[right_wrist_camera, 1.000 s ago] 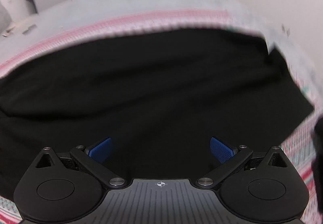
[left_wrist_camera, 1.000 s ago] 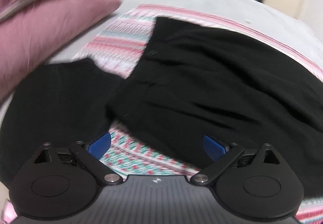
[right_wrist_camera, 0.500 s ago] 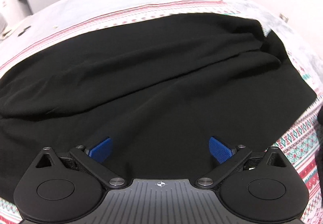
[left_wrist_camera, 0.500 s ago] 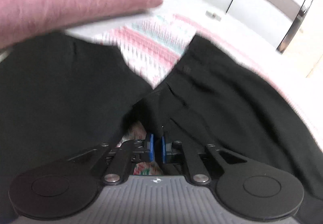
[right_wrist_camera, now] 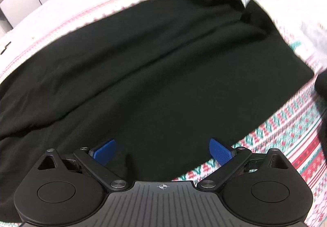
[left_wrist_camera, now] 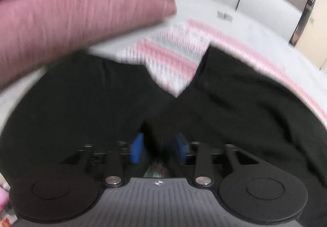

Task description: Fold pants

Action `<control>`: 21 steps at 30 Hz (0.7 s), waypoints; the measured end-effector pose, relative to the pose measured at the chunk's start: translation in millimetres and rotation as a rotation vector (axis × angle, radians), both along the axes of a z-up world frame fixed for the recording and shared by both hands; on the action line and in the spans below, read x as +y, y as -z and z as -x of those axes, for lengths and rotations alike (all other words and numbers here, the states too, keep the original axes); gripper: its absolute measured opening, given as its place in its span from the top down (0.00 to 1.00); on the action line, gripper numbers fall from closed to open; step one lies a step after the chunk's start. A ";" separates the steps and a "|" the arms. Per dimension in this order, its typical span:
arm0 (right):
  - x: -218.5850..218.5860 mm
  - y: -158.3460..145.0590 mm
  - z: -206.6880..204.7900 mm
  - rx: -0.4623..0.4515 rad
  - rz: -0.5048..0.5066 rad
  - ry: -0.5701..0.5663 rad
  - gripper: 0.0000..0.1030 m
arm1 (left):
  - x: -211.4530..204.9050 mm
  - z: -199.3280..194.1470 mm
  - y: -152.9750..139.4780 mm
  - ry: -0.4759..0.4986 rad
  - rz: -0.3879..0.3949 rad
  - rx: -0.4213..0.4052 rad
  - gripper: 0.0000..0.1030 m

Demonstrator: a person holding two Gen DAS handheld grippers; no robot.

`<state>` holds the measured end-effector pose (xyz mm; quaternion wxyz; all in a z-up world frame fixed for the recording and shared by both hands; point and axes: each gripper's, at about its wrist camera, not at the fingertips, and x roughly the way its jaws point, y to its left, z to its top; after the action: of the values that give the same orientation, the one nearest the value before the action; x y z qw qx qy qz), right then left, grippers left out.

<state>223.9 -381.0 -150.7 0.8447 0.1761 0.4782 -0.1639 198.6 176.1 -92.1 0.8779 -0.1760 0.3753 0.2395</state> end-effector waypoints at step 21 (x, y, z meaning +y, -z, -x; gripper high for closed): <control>169.6 -19.2 -156.3 -0.340 0.182 -0.666 0.05 | -61.0 -142.0 39.1 0.269 0.025 0.081 0.00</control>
<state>380.1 -211.4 -131.5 0.9311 -0.0400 0.3457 0.1090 340.6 115.0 -131.2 0.8841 -0.1251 0.4334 0.1220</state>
